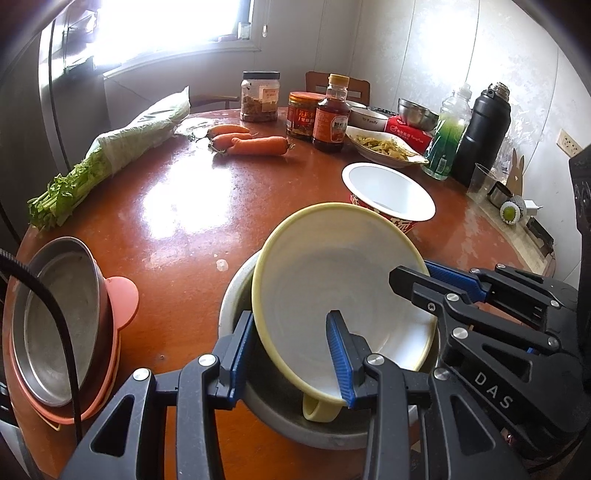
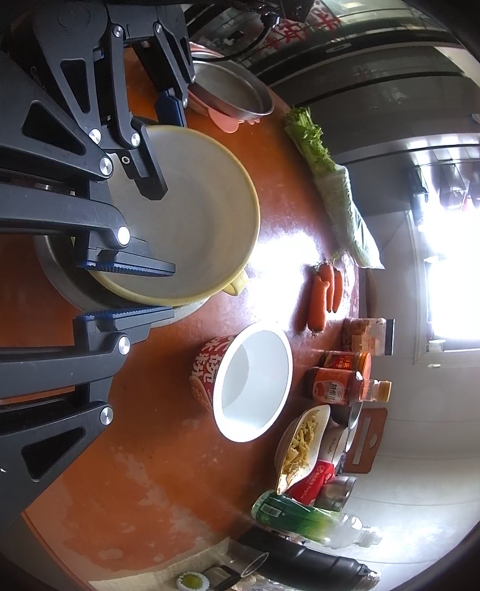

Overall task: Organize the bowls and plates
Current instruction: 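Set the yellow bowl into the steel bowl and open the right tool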

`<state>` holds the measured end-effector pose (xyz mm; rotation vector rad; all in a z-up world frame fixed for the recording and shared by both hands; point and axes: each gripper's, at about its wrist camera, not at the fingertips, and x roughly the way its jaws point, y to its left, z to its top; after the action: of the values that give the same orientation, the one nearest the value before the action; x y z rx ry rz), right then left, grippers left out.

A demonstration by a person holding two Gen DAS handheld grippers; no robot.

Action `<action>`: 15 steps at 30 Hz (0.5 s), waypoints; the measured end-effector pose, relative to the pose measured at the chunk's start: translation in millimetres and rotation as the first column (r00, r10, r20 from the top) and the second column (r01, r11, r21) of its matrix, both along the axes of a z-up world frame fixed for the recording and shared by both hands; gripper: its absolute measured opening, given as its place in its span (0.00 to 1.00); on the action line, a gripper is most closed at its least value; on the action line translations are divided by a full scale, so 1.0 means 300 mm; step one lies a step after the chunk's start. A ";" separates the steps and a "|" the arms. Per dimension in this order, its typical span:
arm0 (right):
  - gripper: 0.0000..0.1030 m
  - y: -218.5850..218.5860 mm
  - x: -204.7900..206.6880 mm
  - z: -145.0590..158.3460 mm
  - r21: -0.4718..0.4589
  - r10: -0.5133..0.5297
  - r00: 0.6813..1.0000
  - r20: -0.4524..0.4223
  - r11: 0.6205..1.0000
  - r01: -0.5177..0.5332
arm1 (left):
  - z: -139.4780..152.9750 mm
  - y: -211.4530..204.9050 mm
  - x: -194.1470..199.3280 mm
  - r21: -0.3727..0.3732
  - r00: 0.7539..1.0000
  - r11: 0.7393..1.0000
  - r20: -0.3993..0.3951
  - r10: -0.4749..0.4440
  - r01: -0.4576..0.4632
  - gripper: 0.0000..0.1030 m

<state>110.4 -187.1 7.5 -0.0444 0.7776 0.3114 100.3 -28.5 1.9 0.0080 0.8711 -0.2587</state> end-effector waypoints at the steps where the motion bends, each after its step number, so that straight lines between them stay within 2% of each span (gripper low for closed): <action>1: 0.17 -0.003 0.001 0.002 0.010 0.001 1.000 -0.001 1.000 -0.001 | 0.003 0.002 -0.002 0.000 1.000 1.000 0.003 0.002 -0.002 0.38; 8: 0.18 -0.007 -0.002 0.008 0.022 0.000 1.000 -0.002 1.000 0.000 | 0.017 0.013 -0.009 -0.009 1.000 1.000 0.011 0.007 -0.007 0.39; 15: 0.27 -0.036 -0.018 0.029 0.058 -0.014 1.000 0.011 0.998 0.014 | 0.042 0.018 -0.022 -0.014 0.999 1.000 0.036 0.005 -0.005 0.43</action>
<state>105.0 -197.9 16.2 0.0136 0.7567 0.3198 93.6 -23.0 14.6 -0.0029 0.8333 -0.2594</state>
